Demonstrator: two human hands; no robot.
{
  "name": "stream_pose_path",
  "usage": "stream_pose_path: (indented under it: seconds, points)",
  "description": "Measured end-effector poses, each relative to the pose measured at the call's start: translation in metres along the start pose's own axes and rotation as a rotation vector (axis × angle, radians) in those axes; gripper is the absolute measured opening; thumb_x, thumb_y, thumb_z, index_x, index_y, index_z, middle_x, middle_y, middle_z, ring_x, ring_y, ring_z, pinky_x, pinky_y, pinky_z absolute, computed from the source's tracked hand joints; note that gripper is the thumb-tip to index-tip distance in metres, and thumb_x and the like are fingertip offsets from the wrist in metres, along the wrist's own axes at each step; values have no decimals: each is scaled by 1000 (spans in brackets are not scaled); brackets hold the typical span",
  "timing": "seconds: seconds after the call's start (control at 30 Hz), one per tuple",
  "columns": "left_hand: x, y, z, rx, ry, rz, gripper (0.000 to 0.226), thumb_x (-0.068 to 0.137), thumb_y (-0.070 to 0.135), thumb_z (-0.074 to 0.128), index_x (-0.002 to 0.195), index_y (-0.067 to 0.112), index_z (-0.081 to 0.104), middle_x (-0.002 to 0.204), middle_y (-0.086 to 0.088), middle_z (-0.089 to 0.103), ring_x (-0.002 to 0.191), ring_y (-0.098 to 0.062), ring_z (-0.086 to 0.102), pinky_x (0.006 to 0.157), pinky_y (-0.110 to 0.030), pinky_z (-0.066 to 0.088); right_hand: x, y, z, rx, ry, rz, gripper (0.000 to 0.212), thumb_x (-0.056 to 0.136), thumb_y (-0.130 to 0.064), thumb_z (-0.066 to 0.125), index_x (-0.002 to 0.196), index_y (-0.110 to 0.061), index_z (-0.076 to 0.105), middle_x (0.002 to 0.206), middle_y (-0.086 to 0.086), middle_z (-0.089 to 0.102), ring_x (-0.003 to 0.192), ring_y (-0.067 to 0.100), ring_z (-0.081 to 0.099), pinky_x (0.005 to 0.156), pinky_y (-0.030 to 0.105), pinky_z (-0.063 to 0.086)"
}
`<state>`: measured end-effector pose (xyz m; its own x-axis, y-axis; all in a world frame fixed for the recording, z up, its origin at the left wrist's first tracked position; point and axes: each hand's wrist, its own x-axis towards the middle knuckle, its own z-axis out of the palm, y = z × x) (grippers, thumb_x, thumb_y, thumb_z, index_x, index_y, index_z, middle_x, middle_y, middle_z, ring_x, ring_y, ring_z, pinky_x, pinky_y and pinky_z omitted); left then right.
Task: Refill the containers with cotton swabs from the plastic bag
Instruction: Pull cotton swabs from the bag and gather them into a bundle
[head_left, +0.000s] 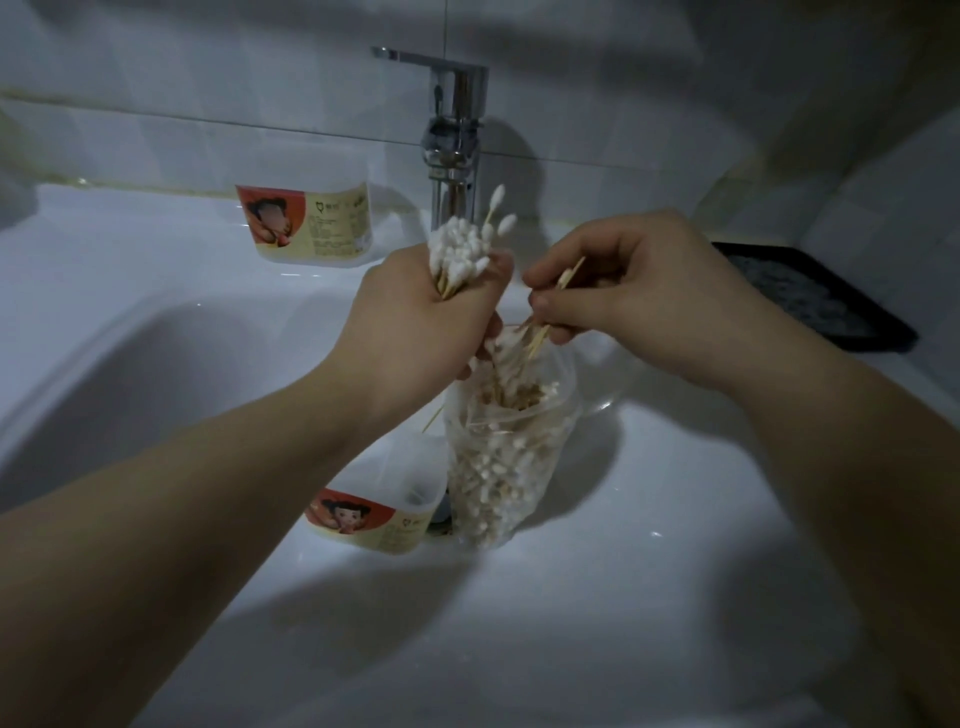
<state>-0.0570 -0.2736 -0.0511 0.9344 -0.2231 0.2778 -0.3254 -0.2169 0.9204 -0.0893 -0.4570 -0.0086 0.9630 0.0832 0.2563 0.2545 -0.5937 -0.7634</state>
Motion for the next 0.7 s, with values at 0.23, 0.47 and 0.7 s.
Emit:
stream_pose_path:
  seconds: [0.23, 0.47, 0.7]
  points:
    - [-1, 0, -1, 87, -35, 96, 31, 91, 48, 69, 78, 21, 64, 64, 7, 66, 60, -2, 63, 54, -19, 50, 4, 5, 0, 127, 68, 12, 18, 85, -4, 81, 94, -18, 75, 74, 6, 76, 65, 17, 74, 70, 22, 57]
    - [2, -7, 1, 264, -78, 86, 14, 86, 26, 74, 80, 19, 64, 71, 4, 68, 65, -7, 65, 62, -31, 56, 6, 5, -4, 270, 152, 18, 23, 85, 0, 78, 101, -15, 74, 80, 12, 74, 60, 16, 68, 65, 24, 57]
    - [7, -10, -1, 182, -52, 40, 13, 91, 20, 68, 85, 10, 64, 65, 2, 65, 54, -11, 65, 52, -24, 54, 8, 10, -8, 247, 207, 30, 20, 85, -1, 79, 98, -16, 75, 85, 17, 73, 61, 17, 69, 67, 23, 57]
